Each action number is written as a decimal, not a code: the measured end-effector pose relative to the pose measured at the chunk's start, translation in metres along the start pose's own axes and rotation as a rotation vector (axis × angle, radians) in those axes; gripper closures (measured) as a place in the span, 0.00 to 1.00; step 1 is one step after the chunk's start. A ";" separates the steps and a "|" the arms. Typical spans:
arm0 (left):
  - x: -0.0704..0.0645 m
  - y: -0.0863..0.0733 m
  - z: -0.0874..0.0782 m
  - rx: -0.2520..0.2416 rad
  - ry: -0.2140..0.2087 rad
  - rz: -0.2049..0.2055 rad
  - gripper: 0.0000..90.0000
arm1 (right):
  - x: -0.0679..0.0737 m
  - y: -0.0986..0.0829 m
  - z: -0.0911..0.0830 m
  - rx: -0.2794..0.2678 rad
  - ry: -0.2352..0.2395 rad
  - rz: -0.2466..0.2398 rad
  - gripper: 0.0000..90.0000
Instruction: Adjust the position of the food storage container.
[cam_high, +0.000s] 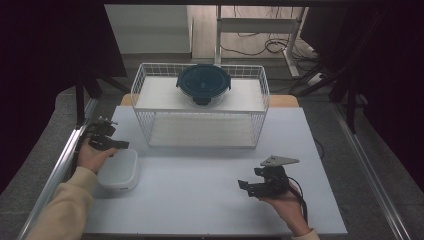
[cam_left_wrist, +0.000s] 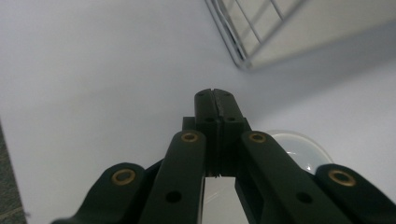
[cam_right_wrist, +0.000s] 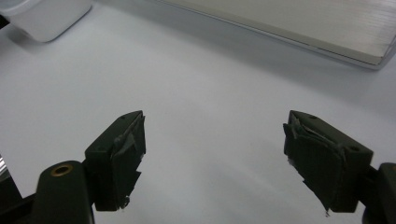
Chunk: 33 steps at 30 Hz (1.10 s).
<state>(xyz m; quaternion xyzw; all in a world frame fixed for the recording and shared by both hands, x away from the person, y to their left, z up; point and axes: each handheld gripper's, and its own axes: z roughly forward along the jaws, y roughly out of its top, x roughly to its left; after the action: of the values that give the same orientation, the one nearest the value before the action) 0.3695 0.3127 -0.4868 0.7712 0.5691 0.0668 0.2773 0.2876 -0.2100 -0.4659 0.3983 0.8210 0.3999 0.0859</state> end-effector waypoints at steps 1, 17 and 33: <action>-0.002 -0.004 0.000 0.010 -0.001 0.011 1.00 | 0.000 0.000 0.000 0.001 0.000 0.000 0.23; -0.006 -0.021 -0.036 -0.058 0.049 0.023 1.00 | -0.001 -0.001 0.001 0.005 0.000 0.002 0.23; 0.023 -0.073 -0.059 -0.051 0.094 -0.078 1.00 | 0.001 -0.001 0.001 0.009 -0.002 0.000 0.23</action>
<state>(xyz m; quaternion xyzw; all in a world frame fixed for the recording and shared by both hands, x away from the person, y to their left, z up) 0.2909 0.3689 -0.4787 0.7372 0.6091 0.1067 0.2724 0.2874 -0.2091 -0.4671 0.3992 0.8227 0.3956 0.0847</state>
